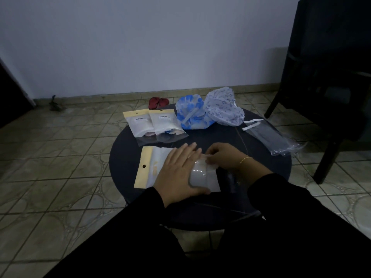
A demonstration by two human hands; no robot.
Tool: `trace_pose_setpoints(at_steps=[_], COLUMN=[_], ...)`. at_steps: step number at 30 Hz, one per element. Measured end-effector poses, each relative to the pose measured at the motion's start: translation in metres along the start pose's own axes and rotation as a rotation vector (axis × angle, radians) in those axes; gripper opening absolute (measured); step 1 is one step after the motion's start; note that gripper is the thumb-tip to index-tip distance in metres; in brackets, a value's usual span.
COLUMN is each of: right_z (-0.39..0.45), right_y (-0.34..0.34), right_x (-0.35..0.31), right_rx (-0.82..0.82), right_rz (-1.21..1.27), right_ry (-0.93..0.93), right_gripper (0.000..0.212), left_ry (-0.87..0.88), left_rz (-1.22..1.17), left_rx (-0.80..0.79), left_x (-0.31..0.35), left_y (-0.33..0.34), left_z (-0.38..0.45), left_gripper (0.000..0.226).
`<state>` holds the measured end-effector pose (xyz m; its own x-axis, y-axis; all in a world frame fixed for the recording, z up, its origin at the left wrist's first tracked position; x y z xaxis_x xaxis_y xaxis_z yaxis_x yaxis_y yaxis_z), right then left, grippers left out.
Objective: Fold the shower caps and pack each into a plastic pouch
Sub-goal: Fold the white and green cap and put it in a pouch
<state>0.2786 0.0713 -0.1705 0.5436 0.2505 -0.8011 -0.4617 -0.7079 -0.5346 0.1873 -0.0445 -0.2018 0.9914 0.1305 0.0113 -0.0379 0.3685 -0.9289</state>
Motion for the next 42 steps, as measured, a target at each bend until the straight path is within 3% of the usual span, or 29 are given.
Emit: trace_pose_setpoints(at_steps=[6,10,13,16,18,22,26,29,36,39,42], right_z=[-0.004,0.003,0.016,0.037,0.054,0.091,0.115,0.131,0.164,0.167,0.166], right_y=[-0.008,0.001,0.011,0.018,0.022,0.018,-0.007,-0.004,0.006,0.006,0.001], right_x=[0.013,0.012,0.006,-0.006,-0.018,-0.037,-0.046,-0.039,-0.021,-0.023,-0.026], right_rx=[0.056,0.115,0.104,0.067,0.037,0.124,0.467,0.469,0.451,0.484,0.517], right_rz=[0.557,0.9,1.055,1.174,1.197,0.942,-0.033,-0.575,-0.7,-0.692,-0.529], right_ry=[0.053,0.1,0.142,0.144,0.122,0.024,-0.196,-0.163,-0.145,-0.213,-0.219], right_gripper=[0.019,0.019,0.015,0.013,0.013,0.017,0.019,0.044,0.028,0.024,0.025], left_ry=[-0.115,-0.404,-0.592,-0.754,-0.833,-0.894,-0.895,-0.891,-0.962,-1.03,-1.073], left_rz=[0.084,0.014,-0.29,-0.825,-1.031,-1.034,-0.965,-0.993,-1.007,-0.971,-0.949], left_rx=[0.302,0.52,0.553,0.475,0.436,0.414,0.367,0.323,0.094,0.087,0.102], left_x=[-0.013,-0.03,-0.045,-0.061,-0.073,-0.104,-0.143,-0.163,-0.181,-0.191,-0.2], left_y=[-0.026,-0.035,-0.028,-0.019,-0.017,-0.023,-0.016,-0.006,0.032,0.038,0.037], left_z=[-0.007,-0.005,0.003,0.022,0.038,0.069,0.099,0.118,0.133,0.125,0.119], left_gripper=[0.092,0.075,0.064,0.05,0.038,0.038,0.045,0.046,0.049,0.047,0.045])
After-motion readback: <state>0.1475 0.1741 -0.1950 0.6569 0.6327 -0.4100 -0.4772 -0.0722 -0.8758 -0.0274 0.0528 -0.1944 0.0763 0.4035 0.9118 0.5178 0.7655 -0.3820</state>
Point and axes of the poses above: each hand's wrist, its own z-axis towards the middle knuckle, its own y-axis out of the palm, x = y × z, the point moved 5 cm from there along z, towards the middle knuckle, and after that the axes turned 4 degrees about z, right-handed, at the moved point
